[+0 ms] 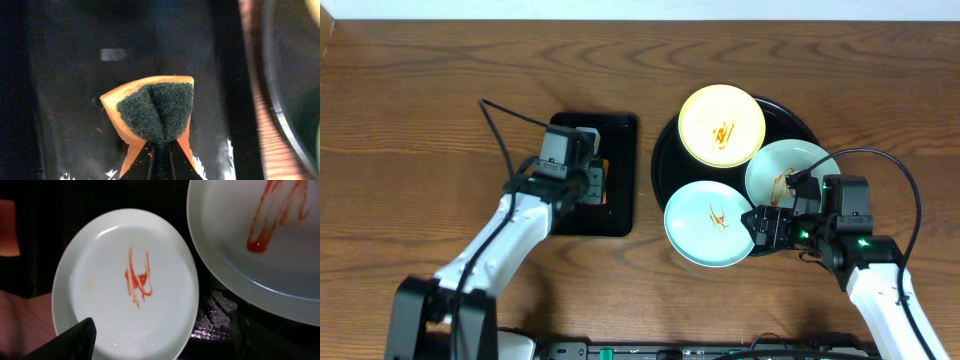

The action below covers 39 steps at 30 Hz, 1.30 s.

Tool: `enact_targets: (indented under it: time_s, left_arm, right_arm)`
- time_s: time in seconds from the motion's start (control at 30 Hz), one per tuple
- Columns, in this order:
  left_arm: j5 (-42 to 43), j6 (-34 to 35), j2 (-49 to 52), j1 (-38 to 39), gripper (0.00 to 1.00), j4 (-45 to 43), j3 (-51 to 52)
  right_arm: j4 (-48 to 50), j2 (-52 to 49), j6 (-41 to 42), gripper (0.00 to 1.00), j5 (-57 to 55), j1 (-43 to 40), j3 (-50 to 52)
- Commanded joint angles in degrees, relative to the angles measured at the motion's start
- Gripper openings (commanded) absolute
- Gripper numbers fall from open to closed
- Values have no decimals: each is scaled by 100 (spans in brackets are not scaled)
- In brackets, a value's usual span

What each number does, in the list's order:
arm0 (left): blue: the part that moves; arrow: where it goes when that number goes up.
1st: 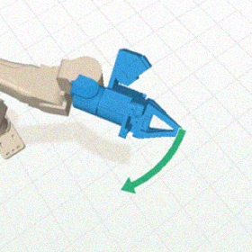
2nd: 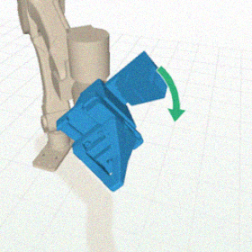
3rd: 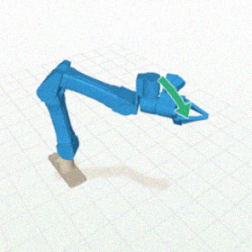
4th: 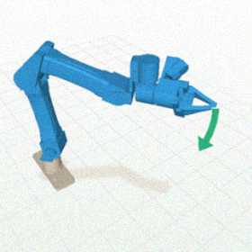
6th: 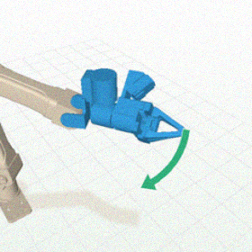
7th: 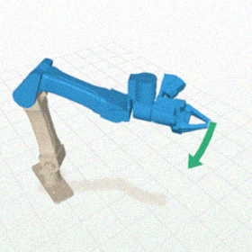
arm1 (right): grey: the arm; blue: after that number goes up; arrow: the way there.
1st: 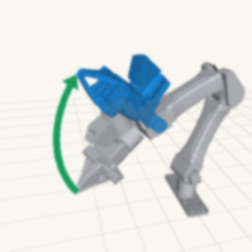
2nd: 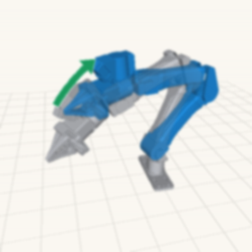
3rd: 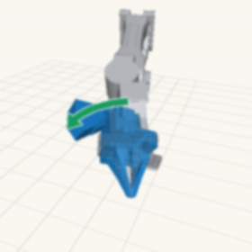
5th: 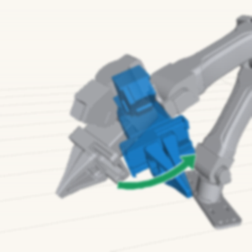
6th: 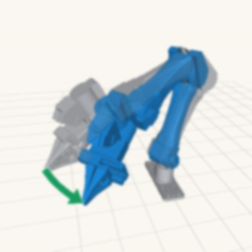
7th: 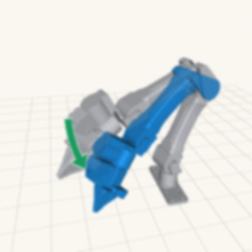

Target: Clean dirty plates on tray and stack at the side

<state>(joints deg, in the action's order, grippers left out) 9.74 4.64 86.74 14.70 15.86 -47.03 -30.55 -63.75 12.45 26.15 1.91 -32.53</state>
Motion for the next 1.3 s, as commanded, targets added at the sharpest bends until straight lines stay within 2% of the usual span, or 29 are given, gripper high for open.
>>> enact_targets:
  time_s: [0.0, 0.2, 0.27, 0.33, 0.37, 0.57, 0.7, 1.03, 1.13, 1.27]
  left_arm:
    - [-28, 57, 348, 17, 8, 4, 59]
    - [-26, 57, 549, 17, 7, 4, 57]
    - [-24, 55, 485, 17, 7, 4, 48]
    - [7, 55, 367, 17, 8, 33, 2]
    - [39, 57, 286, 17, 7, 55, -31]
    - [645, 61, -367, 17, 8, 48, -188]
    - [678, 144, -772, 17, 8, 28, -188]
    - [678, 144, -994, 17, 10, -184, -188]
    - [678, 144, -994, 17, 10, -313, -188]
    - [680, 144, -994, 17, 16, -310, -188]
  right_arm:
    - [48, -256, 39, 84, 70, 46, -109]
    - [170, -809, 48, 79, 160, 46, -109]
    - [227, -960, 85, 69, 280, 50, -109]
    - [271, -1082, 122, 52, 306, 87, -109]
    - [271, -1134, 149, 48, 299, 114, -109]
    - [330, -1381, 149, 28, 258, 238, -109]
    - [564, -1506, 243, 17, 254, 337, -109]
    - [1104, -1513, 732, 1, -232, 376, -109]
    - [1152, -1513, 817, 1, -476, 376, -109]
    - [1187, -1513, 817, 1, -455, 378, -109]
